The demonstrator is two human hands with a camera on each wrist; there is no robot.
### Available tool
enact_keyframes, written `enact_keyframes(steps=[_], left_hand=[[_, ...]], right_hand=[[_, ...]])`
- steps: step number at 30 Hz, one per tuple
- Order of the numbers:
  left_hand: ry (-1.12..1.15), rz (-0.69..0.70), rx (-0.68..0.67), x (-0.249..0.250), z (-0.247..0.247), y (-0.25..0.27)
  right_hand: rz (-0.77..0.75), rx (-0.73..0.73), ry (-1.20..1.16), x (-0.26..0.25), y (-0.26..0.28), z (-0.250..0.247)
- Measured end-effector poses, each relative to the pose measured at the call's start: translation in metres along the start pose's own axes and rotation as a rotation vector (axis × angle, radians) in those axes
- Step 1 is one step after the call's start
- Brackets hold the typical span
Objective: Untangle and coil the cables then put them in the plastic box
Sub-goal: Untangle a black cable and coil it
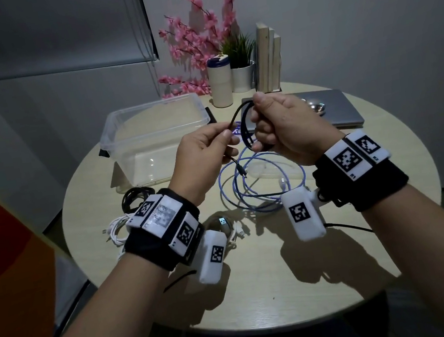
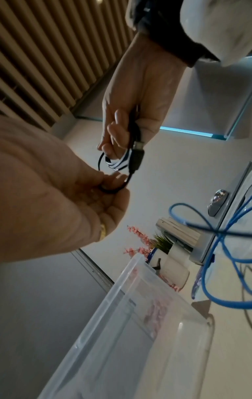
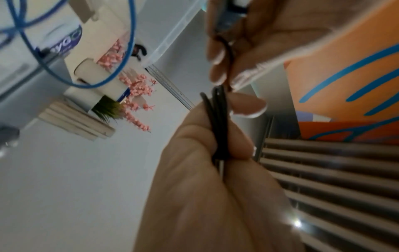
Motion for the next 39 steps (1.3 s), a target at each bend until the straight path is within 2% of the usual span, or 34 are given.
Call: enact_keyframes(steps=[4, 9, 12, 18, 23, 27, 29, 32, 35, 37, 39], left_hand=[[-0.051, -0.006, -0.111, -0.002, 0.009, 0.003], [0.033, -0.046, -0.172, -0.009, 0.009, 0.002], [0.067, -0.084, -0.219, -0.012, 0.013, 0.005], [0.082, -0.089, -0.149, -0.016, -0.002, -0.002], [-0.228, -0.048, -0.056, -0.02, -0.013, -0.002], [-0.333, -0.049, 0.086, -0.019, -0.028, -0.003], [-0.28, -0.066, 0.113, -0.019, -0.032, -0.004], [-0.071, -0.117, 0.128, -0.019, -0.034, -0.005], [0.151, -0.178, 0.083, -0.02, -0.028, -0.002], [0.263, -0.206, 0.059, -0.023, -0.024, 0.0], [0.3, -0.204, 0.097, -0.023, -0.026, 0.001]], right_hand=[[0.012, -0.036, -0.071, -0.002, 0.002, 0.006], [-0.028, -0.015, 0.206, -0.005, 0.002, -0.005], [0.002, -0.011, 0.21, -0.004, 0.005, -0.008], [0.044, 0.021, 0.251, -0.003, 0.008, -0.017], [0.104, -0.043, 0.193, -0.001, 0.012, -0.009], [0.098, -0.119, 0.28, 0.001, 0.013, 0.0], [0.123, -0.103, 0.243, 0.005, 0.013, 0.001], [0.149, -0.062, 0.195, 0.011, 0.014, 0.0], [0.16, -0.021, 0.192, 0.014, 0.013, 0.0], [0.174, -0.022, 0.197, 0.018, 0.013, 0.001], [0.187, -0.044, 0.195, 0.022, 0.015, 0.005]])
Point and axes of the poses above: each hand's wrist, its own y-axis away from the middle knuckle, its own z-axis out of the palm, x = y × z, the point moved 9 cm from there along -y, towards the middle knuckle, and after that the axes turned 9 degrees about -z, right-handed, at the moved point
